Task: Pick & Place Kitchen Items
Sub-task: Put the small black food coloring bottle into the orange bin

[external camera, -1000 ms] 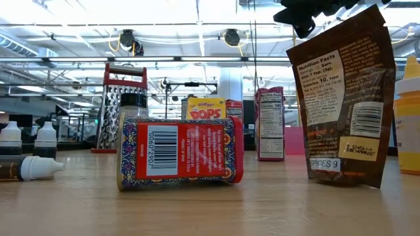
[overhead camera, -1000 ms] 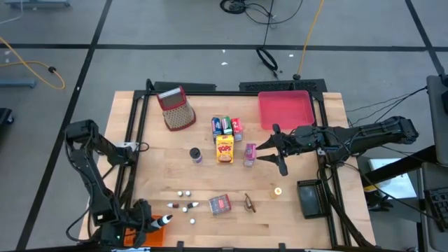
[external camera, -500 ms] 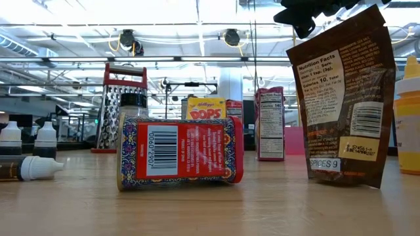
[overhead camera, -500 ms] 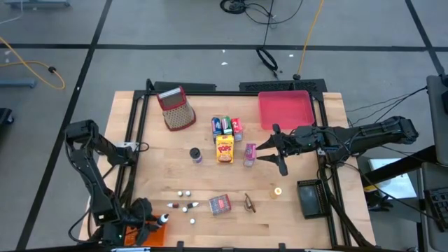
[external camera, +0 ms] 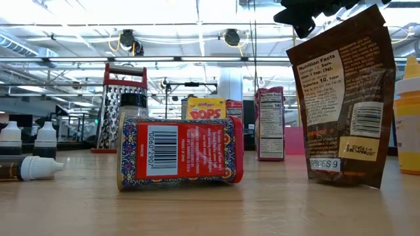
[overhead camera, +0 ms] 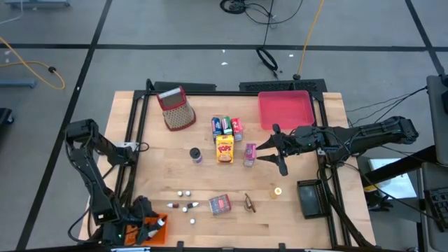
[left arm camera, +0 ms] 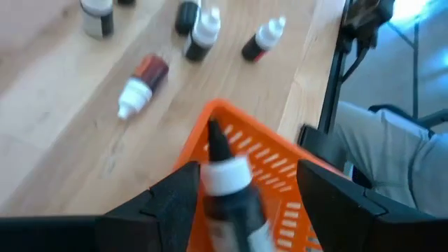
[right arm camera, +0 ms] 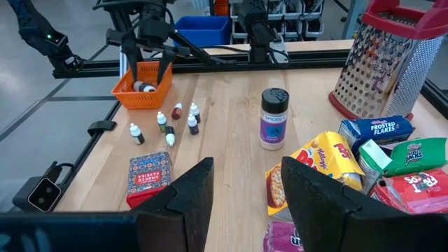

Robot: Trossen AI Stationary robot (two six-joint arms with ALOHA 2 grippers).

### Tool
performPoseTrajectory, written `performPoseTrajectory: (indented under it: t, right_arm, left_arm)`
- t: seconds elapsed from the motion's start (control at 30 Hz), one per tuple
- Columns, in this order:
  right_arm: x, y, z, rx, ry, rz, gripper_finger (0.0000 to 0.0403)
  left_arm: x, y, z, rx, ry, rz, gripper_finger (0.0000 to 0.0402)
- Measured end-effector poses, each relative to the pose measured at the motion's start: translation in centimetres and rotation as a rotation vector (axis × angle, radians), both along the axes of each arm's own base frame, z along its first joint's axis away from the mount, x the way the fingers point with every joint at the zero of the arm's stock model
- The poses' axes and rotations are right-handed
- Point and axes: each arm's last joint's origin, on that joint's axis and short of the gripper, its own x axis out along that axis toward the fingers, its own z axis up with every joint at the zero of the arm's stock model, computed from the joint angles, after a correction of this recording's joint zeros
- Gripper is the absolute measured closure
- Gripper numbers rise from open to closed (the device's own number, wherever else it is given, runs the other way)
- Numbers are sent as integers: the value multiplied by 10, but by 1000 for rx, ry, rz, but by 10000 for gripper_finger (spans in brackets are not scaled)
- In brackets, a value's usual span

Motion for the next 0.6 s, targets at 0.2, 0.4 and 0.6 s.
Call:
performPoseTrajectory:
  t: [0.2, 0.4, 0.6]
  right_arm:
    - [0, 0, 0, 0, 0, 0, 243]
    - [0, 0, 0, 1, 0, 3, 243]
    - [0, 0, 0, 1, 0, 3, 243]
  left_arm:
    - [9, 10, 15, 5, -61, 23, 158]
    - [33, 30, 21, 107, -62, 70, 158]
    - [64, 52, 19, 284, 2, -18, 158]
